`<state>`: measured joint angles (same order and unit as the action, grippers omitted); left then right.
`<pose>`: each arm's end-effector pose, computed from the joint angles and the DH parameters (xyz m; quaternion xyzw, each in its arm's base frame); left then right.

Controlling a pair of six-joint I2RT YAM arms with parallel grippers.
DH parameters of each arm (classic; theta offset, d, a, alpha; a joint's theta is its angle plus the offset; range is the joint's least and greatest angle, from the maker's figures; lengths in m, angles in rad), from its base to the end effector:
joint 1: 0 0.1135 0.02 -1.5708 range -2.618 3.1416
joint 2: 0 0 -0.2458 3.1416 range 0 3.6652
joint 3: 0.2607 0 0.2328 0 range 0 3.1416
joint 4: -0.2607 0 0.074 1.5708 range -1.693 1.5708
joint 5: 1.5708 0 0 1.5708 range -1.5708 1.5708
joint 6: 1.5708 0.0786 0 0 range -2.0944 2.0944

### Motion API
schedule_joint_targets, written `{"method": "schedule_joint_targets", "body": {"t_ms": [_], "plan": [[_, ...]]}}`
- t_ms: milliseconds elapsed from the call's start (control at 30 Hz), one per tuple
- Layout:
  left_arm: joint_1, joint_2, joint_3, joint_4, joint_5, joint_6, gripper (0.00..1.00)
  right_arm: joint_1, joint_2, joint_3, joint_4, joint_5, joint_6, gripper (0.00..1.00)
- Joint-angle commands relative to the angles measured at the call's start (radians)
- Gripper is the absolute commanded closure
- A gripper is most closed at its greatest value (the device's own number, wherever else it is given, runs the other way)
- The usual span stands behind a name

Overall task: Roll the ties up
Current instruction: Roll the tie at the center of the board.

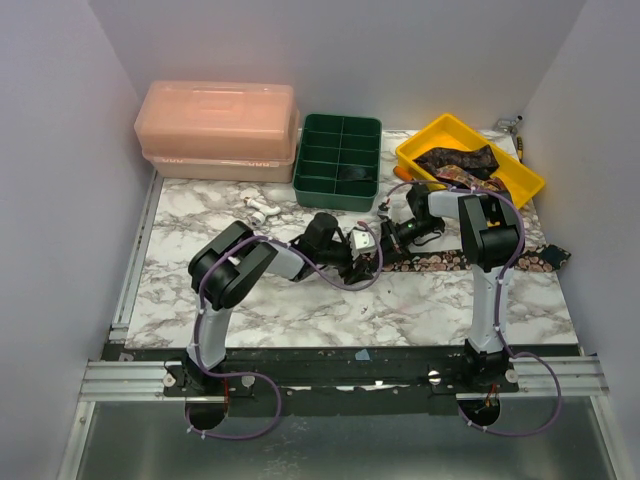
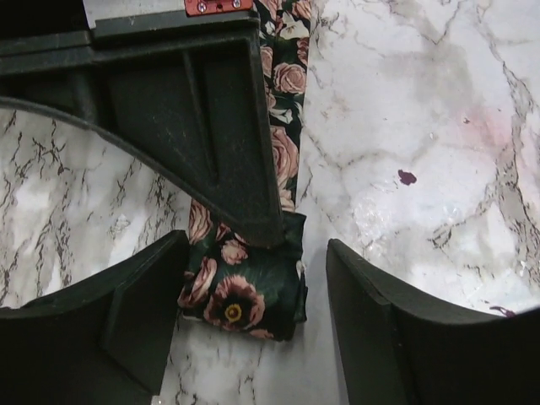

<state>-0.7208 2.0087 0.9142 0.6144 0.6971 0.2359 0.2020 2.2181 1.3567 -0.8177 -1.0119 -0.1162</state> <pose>0.2670 -0.3018 0.1017 0.5272 0.6318 -0.4005 0.4032 0.3273 0.1351 0.0630 0.1125 -0.8666 -0.4814 0.0681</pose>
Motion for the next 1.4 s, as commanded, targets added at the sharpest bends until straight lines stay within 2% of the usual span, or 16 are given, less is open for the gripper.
{"method": "schedule_joint_targets", "body": {"t_ms": [0,133,333,400,567,633,700,800,900,1000,1267,1367], "plan": [[-0.02,0.048,0.011,-0.054,-0.057,0.077,0.38,0.009,0.076,-0.012,0.031,0.226,-0.116,0.99],[-0.017,0.024,-0.043,-0.021,-0.07,0.123,0.29,0.01,0.081,-0.007,0.003,0.229,-0.155,0.99],[-0.012,0.007,-0.063,0.0,0.011,0.226,0.26,0.011,0.073,-0.023,-0.024,0.246,-0.205,0.99],[-0.013,0.024,-0.007,-0.09,0.045,0.256,0.32,0.01,0.07,-0.02,-0.023,0.236,-0.2,0.99],[-0.011,0.047,0.045,-0.192,0.062,0.205,0.6,0.011,0.05,0.006,0.007,0.193,-0.155,0.99],[-0.008,0.042,0.051,-0.24,0.036,0.173,0.69,0.01,0.016,0.006,0.035,0.182,-0.12,0.93],[0.003,0.031,0.051,-0.277,0.02,0.135,0.75,0.003,-0.045,-0.009,0.064,0.181,-0.094,0.84],[0.02,0.022,0.068,-0.353,-0.009,0.083,0.76,-0.028,-0.158,-0.077,0.13,0.136,-0.042,0.59],[0.022,0.006,0.072,-0.405,-0.035,0.064,0.76,-0.029,-0.211,-0.116,0.164,0.064,0.032,0.47],[0.021,0.002,0.091,-0.461,-0.056,0.039,0.74,-0.01,-0.233,-0.17,0.262,0.022,0.185,0.47],[0.019,-0.019,0.098,-0.525,-0.089,0.013,0.72,0.066,-0.28,-0.264,0.523,0.135,0.429,0.46],[0.017,-0.018,0.108,-0.545,-0.097,0.011,0.71,0.083,-0.276,-0.275,0.58,0.145,0.466,0.53]]}}
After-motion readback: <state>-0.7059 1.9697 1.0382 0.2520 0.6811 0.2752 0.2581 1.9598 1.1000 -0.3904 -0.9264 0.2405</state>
